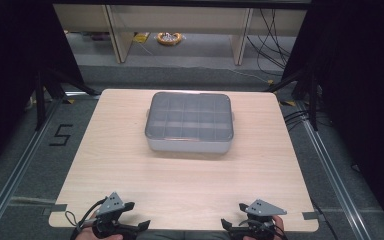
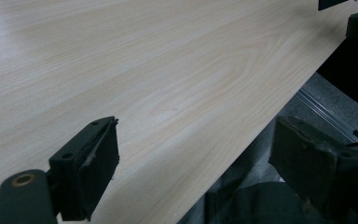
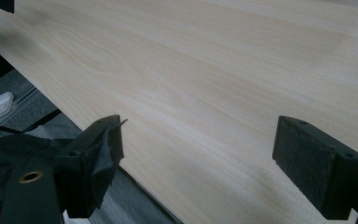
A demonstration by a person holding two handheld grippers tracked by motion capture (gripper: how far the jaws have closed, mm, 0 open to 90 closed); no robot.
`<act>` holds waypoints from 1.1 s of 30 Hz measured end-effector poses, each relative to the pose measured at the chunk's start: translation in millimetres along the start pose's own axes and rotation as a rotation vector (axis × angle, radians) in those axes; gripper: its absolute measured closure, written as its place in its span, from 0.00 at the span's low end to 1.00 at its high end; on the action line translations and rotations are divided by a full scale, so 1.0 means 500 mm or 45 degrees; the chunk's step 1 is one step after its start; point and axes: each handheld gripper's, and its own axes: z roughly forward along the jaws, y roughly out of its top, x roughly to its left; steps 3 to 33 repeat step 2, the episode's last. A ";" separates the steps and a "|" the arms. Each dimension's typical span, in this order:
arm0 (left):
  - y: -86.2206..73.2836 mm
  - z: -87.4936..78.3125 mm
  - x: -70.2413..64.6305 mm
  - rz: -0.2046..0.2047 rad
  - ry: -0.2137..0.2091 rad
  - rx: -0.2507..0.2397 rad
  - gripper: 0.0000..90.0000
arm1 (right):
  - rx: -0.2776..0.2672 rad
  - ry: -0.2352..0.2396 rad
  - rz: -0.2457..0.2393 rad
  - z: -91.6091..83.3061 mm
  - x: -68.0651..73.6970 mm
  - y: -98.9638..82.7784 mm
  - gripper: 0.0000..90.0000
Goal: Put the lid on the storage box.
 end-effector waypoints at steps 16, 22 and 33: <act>0.000 0.000 0.000 -0.025 0.009 0.002 0.17 | 0.000 0.000 0.023 0.000 0.002 0.000 0.19; 0.000 0.000 0.000 -0.025 0.009 0.002 0.17 | 0.000 0.000 0.023 0.000 0.002 0.000 0.19; 0.000 0.000 0.000 -0.025 0.009 0.002 0.17 | 0.000 0.000 0.023 0.000 0.002 0.000 0.19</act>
